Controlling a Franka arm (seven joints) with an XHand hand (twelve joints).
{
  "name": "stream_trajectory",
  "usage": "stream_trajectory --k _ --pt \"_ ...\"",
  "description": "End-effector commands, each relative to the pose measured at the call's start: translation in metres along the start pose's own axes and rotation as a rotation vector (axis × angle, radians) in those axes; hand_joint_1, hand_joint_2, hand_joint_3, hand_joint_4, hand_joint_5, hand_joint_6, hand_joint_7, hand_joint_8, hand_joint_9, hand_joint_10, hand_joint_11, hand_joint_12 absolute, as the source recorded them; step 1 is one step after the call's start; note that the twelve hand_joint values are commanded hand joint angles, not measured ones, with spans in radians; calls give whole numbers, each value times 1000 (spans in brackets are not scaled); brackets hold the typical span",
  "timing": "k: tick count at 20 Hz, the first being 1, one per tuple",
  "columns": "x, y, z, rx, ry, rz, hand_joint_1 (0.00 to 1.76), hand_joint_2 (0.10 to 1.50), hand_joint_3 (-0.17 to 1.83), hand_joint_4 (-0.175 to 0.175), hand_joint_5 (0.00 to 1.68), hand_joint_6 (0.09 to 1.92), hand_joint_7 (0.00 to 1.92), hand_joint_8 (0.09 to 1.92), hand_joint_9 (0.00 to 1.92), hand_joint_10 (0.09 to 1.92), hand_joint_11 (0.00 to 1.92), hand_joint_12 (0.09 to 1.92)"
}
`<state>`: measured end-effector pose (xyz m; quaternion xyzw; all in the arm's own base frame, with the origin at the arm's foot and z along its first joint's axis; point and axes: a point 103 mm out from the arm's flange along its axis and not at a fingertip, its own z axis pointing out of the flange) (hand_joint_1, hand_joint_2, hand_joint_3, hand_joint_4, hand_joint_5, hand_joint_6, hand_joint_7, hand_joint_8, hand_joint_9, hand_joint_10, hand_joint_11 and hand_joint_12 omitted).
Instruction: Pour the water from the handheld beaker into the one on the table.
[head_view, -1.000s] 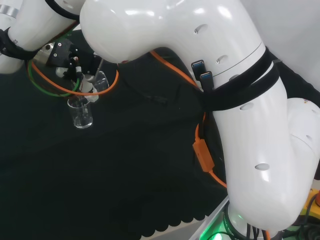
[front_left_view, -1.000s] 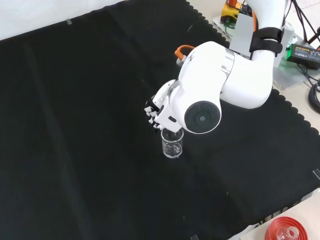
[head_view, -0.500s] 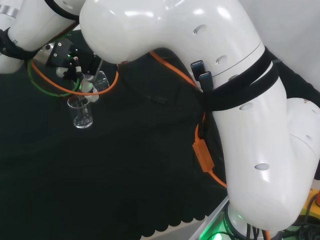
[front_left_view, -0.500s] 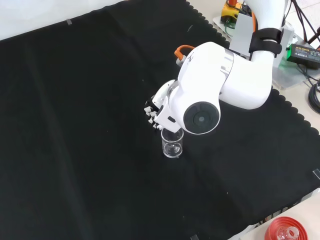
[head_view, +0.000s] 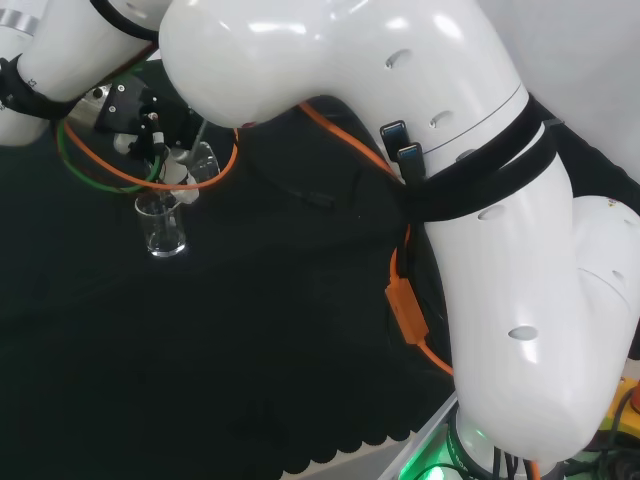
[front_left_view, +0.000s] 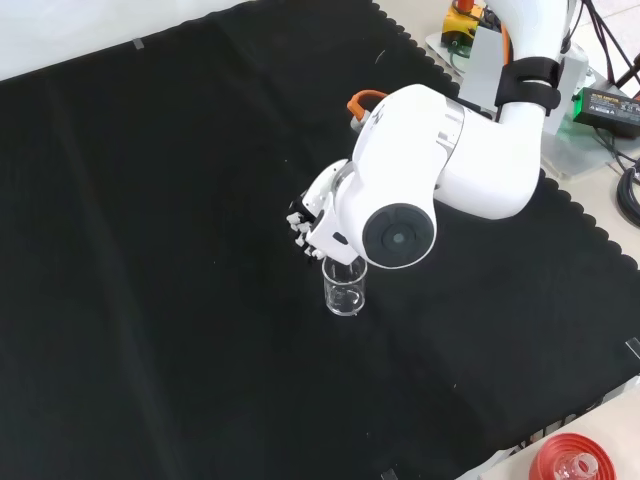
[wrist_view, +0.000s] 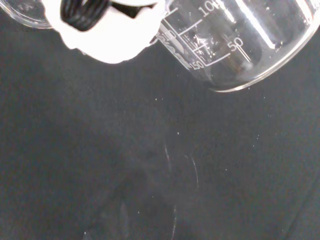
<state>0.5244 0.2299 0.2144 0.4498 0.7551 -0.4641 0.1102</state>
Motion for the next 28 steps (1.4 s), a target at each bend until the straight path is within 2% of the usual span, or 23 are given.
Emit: stream_trajectory --k 1,15,28 --pt "0 0 -1 -1 -4 3 1295 1118 -175 -175 996 935 1287 731 1327 984 1059 914" --pt "0 -1 -2 -3 -5 2 1295 1118 -175 -175 994 937 1286 733 1327 985 1058 914" --pt "-6 -6 5 -36 9 -17 1295 1119 -175 -175 993 938 1284 736 1327 985 1057 915"
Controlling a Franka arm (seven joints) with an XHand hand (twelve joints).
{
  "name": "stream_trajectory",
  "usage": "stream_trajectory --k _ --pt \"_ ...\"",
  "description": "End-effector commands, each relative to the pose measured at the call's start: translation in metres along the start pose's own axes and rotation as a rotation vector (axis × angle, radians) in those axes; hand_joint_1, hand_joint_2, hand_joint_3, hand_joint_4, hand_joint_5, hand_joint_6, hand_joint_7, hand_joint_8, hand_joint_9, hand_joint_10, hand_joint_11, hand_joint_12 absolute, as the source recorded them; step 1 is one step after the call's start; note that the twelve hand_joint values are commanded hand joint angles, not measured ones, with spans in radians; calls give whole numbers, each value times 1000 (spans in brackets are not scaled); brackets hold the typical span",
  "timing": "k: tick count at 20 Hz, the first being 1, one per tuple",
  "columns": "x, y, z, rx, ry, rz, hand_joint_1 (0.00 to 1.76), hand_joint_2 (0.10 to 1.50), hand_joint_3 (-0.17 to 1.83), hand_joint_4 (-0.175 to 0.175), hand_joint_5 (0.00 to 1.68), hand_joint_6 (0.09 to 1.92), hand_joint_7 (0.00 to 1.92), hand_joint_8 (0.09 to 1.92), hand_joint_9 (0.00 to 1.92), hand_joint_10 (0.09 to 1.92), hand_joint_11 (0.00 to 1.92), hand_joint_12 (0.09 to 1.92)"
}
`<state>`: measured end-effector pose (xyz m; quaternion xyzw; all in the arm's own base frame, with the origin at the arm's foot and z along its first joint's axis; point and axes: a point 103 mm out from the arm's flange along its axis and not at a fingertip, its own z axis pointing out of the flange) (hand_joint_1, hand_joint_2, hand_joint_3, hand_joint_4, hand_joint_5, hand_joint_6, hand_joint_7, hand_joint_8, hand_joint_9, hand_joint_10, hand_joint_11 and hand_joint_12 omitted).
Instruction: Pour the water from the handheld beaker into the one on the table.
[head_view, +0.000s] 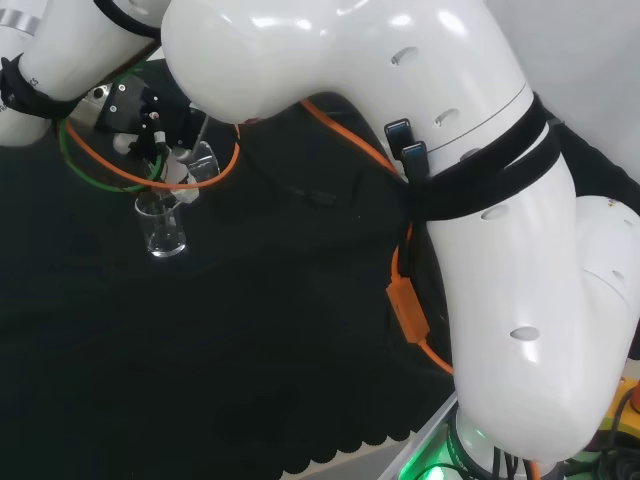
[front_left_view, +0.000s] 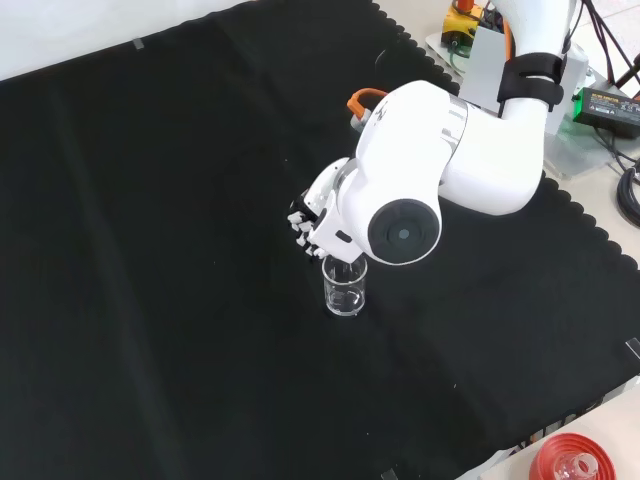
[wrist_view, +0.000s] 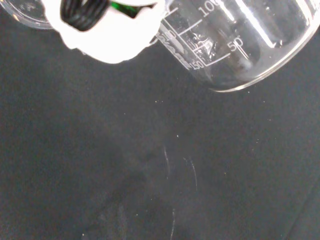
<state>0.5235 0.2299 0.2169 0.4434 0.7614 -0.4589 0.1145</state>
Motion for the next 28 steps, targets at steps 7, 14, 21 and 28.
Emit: stream_trajectory --k 7,14,21,28 --pt "-12 -8 10 -32 48 -8 1295 1119 -175 -175 992 939 1284 737 1327 985 1057 915" --pt "-23 -14 12 -100 152 -29 1295 1119 -175 -175 992 940 1283 739 1327 985 1057 915" --pt "-38 -19 14 -196 320 -76 1295 1120 -175 -175 991 941 1282 740 1327 985 1056 916" --pt "-44 -20 18 -299 409 -73 1295 1120 -175 -175 991 942 1282 741 1326 985 1056 916"
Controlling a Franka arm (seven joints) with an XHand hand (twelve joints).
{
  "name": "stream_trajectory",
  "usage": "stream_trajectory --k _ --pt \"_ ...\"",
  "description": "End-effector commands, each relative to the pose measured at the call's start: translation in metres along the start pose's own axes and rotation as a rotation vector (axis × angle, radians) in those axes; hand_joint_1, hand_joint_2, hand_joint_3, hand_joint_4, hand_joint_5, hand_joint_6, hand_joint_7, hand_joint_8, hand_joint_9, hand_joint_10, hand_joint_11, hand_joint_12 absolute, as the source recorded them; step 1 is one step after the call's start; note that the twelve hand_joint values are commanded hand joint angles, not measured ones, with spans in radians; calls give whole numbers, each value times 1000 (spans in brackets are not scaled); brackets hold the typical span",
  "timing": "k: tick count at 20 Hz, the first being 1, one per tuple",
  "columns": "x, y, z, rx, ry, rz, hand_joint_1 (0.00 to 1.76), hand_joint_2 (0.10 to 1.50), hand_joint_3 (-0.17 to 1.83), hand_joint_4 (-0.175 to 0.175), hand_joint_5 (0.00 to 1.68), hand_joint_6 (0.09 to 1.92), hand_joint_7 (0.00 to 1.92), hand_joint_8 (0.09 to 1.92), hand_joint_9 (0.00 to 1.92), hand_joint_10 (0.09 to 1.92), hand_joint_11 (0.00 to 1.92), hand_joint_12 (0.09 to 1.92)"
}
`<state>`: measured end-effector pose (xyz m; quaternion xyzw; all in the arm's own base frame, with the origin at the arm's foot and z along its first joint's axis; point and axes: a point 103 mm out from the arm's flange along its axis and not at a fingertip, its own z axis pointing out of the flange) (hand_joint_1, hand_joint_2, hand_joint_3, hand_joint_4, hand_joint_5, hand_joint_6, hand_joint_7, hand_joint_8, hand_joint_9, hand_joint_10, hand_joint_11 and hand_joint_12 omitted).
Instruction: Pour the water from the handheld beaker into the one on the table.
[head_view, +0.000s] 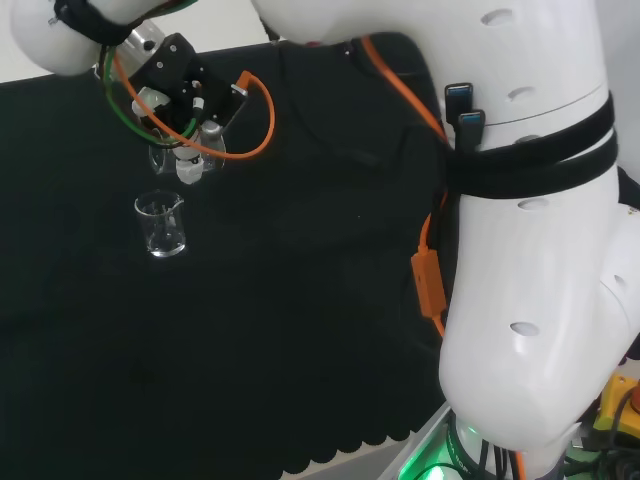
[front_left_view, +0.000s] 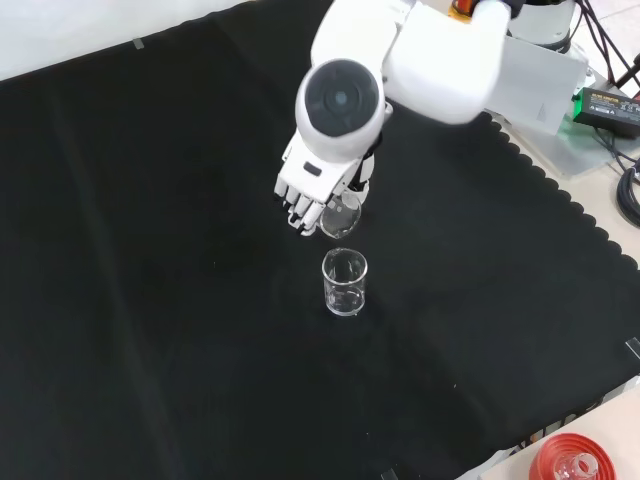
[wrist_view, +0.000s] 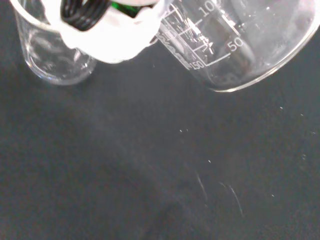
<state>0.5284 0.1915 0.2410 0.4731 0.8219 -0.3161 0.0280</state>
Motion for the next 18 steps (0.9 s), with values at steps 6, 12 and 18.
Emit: stream_trajectory --k 6,12,18 --pt "-8 2 3 -136 164 -37 1295 1120 -175 -175 990 942 1281 742 1325 985 1056 916" --pt "-18 8 12 -161 232 -33 1295 1120 -175 -175 990 943 1281 742 1325 985 1057 917" --pt "-35 14 27 -172 302 -26 1295 1120 -175 -175 989 944 1281 743 1326 985 1056 916"
